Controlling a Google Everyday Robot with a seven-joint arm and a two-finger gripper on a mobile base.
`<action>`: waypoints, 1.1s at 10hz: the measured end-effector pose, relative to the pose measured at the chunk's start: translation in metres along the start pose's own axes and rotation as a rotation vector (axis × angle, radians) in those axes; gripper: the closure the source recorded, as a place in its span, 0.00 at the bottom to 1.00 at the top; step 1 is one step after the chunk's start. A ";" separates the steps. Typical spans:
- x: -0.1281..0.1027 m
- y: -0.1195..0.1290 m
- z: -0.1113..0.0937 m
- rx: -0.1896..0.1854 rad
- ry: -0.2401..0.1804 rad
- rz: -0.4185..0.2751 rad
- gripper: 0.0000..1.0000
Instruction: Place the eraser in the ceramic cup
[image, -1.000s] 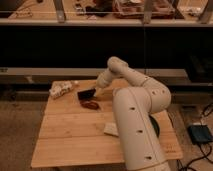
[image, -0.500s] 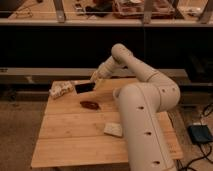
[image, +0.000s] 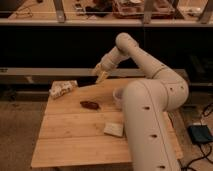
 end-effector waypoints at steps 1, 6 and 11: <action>-0.001 0.000 -0.004 0.002 -0.001 0.000 1.00; 0.008 0.002 -0.017 0.016 -0.005 0.035 1.00; 0.012 0.003 -0.021 0.030 -0.011 0.044 1.00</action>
